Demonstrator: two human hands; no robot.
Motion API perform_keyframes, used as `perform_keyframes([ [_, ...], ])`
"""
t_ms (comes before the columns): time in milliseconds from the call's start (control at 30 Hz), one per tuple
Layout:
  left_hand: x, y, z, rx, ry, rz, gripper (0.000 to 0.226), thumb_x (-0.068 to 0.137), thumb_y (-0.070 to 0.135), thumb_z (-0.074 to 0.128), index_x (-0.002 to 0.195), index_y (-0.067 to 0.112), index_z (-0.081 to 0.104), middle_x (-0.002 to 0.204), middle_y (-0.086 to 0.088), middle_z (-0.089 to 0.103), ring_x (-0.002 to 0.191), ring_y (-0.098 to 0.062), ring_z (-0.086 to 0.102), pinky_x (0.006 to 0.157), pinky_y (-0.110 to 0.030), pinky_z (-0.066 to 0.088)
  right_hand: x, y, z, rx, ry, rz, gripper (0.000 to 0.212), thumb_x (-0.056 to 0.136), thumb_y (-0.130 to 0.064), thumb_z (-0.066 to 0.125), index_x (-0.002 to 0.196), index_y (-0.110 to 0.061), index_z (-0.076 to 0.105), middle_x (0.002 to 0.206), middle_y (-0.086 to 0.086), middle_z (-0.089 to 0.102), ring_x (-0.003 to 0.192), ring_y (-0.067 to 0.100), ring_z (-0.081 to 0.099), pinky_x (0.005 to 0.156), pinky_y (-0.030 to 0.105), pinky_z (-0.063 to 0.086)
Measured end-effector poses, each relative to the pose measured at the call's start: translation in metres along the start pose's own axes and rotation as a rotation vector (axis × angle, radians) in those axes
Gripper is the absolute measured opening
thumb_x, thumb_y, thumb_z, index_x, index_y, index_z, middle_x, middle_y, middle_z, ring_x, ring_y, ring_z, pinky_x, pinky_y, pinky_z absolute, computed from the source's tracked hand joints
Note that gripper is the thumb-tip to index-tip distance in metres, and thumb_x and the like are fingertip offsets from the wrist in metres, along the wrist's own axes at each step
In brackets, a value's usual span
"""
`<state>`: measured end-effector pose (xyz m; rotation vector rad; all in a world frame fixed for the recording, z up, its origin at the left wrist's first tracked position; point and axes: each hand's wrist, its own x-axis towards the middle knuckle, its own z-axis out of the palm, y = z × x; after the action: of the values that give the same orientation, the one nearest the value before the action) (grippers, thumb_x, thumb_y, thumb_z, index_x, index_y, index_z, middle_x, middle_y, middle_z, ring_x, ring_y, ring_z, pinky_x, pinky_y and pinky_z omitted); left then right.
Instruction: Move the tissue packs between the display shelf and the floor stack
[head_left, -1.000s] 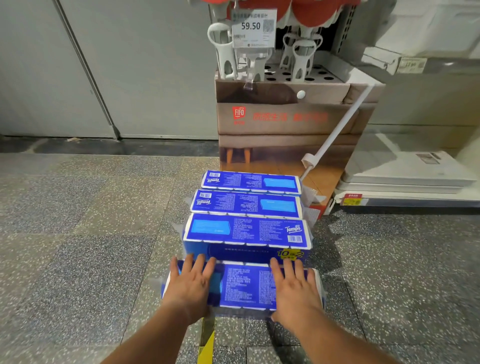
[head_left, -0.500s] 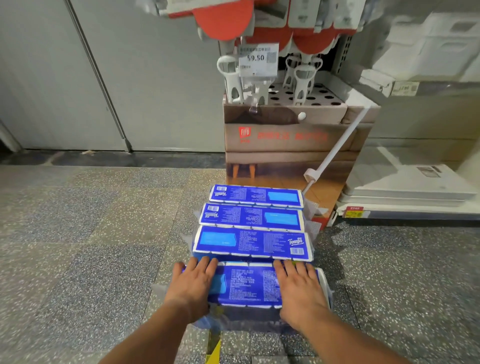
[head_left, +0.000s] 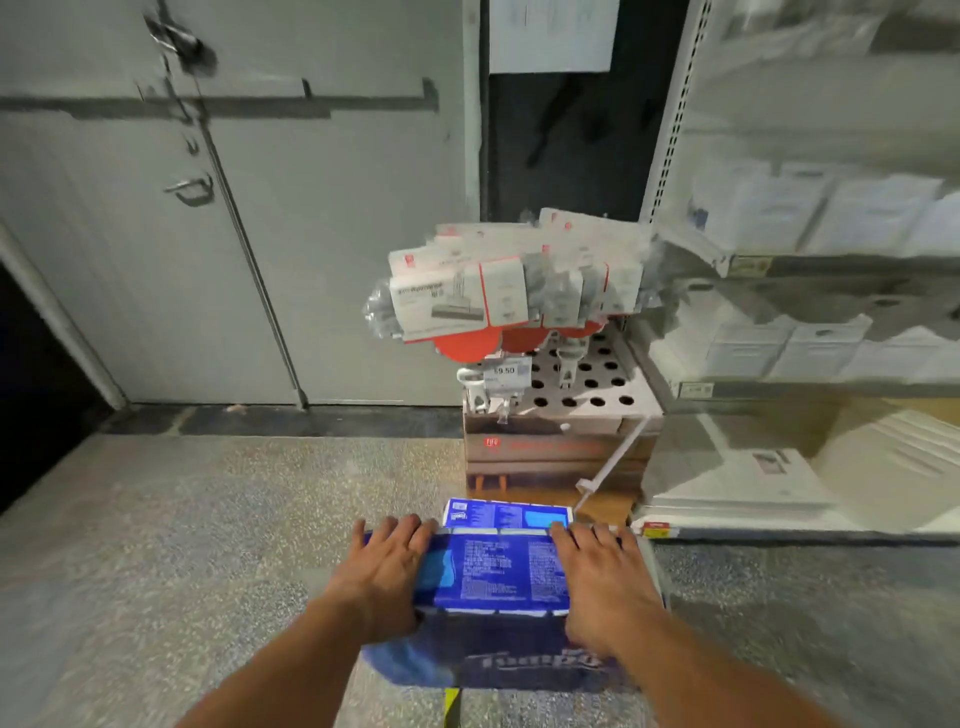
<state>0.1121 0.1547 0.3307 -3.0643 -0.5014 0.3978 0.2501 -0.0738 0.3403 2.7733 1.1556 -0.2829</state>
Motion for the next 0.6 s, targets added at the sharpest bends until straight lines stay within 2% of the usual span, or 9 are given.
perform_keyframes([
  [67, -0.023, -0.006, -0.064, -0.004, 0.028, 0.004, 0.111, 0.074, 0.053, 0.073, 0.158, 0.025, 0.007, 0.155, 0.002, 0.023, 0.142, -0.024, 0.024, 0.121, -0.055, 0.006, -0.021, 0.0, -0.063, -0.016, 0.031, -0.015, 0.107, 0.073, -0.034, 0.079, 0.156, -0.023, 0.012, 0.154, 0.005, 0.031, 0.143, 0.029, 0.027, 0.12, 0.05, 0.015],
  [200, -0.064, -0.01, -0.178, 0.034, 0.079, 0.005, 0.121, 0.063, 0.062, 0.077, 0.157, 0.027, 0.011, 0.154, 0.003, 0.027, 0.14, -0.024, 0.027, 0.121, -0.052, 0.013, -0.055, 0.009, -0.177, 0.003, 0.03, -0.054, 0.121, 0.065, -0.043, 0.086, 0.157, -0.024, 0.011, 0.158, 0.004, 0.028, 0.145, 0.029, 0.025, 0.12, 0.048, 0.018],
  [333, -0.105, -0.006, -0.27, 0.073, 0.126, 0.002, 0.125, 0.062, 0.062, 0.08, 0.158, 0.028, 0.009, 0.154, 0.002, 0.026, 0.139, -0.024, 0.028, 0.118, -0.048, 0.019, -0.089, 0.018, -0.27, -0.02, 0.054, -0.093, 0.124, 0.062, -0.046, 0.089, 0.158, -0.025, 0.012, 0.161, 0.005, 0.026, 0.146, 0.029, 0.027, 0.119, 0.054, 0.02],
  [433, -0.14, 0.001, -0.327, 0.105, 0.159, -0.008, 0.123, 0.065, 0.061, 0.08, 0.159, 0.028, 0.008, 0.155, 0.001, 0.025, 0.139, -0.025, 0.028, 0.118, -0.046, 0.02, -0.119, 0.023, -0.325, -0.024, 0.108, -0.11, 0.124, 0.06, -0.047, 0.09, 0.157, -0.027, 0.015, 0.159, 0.006, 0.029, 0.144, 0.031, 0.03, 0.116, 0.053, 0.028],
  [533, -0.171, 0.008, -0.369, 0.072, 0.208, -0.018, 0.118, 0.066, 0.058, 0.082, 0.157, 0.031, 0.012, 0.153, 0.002, 0.028, 0.139, -0.024, 0.029, 0.118, -0.047, 0.02, -0.146, 0.027, -0.367, 0.001, 0.17, -0.119, 0.118, 0.058, -0.045, 0.089, 0.154, -0.029, 0.023, 0.151, 0.006, 0.038, 0.136, 0.03, 0.037, 0.114, 0.051, 0.029],
  [600, -0.188, 0.01, -0.388, 0.064, 0.236, -0.027, 0.116, 0.067, 0.057, 0.083, 0.156, 0.032, 0.014, 0.151, 0.002, 0.029, 0.139, -0.024, 0.029, 0.118, -0.049, 0.021, -0.16, 0.026, -0.385, 0.032, 0.219, -0.128, 0.115, 0.055, -0.044, 0.089, 0.151, -0.03, 0.027, 0.145, 0.004, 0.043, 0.13, 0.029, 0.041, 0.109, 0.05, 0.035],
])
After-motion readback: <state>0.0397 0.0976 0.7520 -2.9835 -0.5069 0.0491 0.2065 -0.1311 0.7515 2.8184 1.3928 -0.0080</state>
